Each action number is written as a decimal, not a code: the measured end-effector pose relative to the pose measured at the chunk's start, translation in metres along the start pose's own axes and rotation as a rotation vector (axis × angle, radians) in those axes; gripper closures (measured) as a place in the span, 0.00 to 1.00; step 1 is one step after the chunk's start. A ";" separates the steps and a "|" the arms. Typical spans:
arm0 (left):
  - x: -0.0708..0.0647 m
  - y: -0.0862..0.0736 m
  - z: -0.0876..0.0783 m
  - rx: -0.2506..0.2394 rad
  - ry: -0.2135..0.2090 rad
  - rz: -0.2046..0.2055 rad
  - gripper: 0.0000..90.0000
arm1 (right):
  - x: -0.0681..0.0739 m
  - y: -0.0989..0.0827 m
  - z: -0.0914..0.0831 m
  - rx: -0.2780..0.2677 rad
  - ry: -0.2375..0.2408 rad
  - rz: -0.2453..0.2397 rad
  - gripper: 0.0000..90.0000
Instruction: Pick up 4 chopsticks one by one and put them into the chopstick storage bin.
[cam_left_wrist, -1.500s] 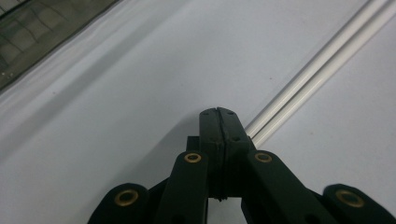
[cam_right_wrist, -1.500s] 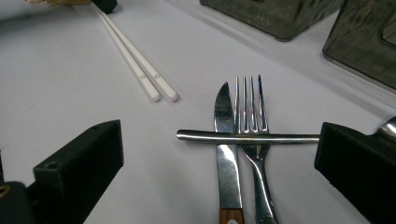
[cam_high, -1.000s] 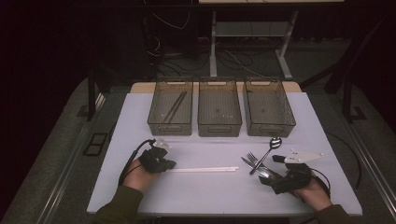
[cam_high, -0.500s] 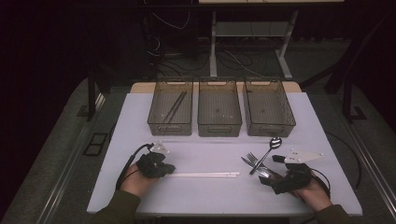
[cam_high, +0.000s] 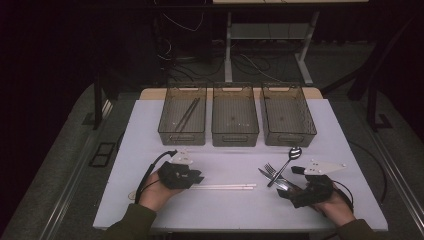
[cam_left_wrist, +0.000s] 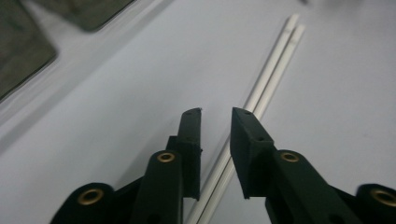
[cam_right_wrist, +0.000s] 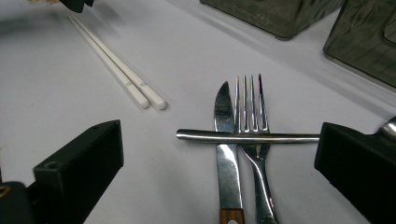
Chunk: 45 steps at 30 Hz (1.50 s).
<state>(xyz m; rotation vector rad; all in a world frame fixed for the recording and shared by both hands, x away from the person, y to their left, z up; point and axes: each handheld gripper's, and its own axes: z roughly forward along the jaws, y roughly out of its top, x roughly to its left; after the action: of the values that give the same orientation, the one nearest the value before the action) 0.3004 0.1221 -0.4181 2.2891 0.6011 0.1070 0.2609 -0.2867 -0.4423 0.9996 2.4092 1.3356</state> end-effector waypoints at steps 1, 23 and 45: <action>-0.002 0.003 0.004 -0.003 -0.013 0.006 0.84 | 0.000 0.000 0.000 -0.001 -0.001 0.000 0.02; -0.019 0.019 0.054 0.091 -0.109 0.158 0.77 | 0.000 0.000 0.000 0.001 0.003 -0.001 0.02; -0.030 0.016 0.052 0.109 -0.144 0.102 0.85 | 0.000 0.000 0.000 -0.001 0.003 0.001 0.02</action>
<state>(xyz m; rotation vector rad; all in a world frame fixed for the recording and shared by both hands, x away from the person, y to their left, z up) 0.2928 0.0651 -0.4409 2.4088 0.4251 -0.0431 0.2610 -0.2872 -0.4421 1.0000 2.4106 1.3392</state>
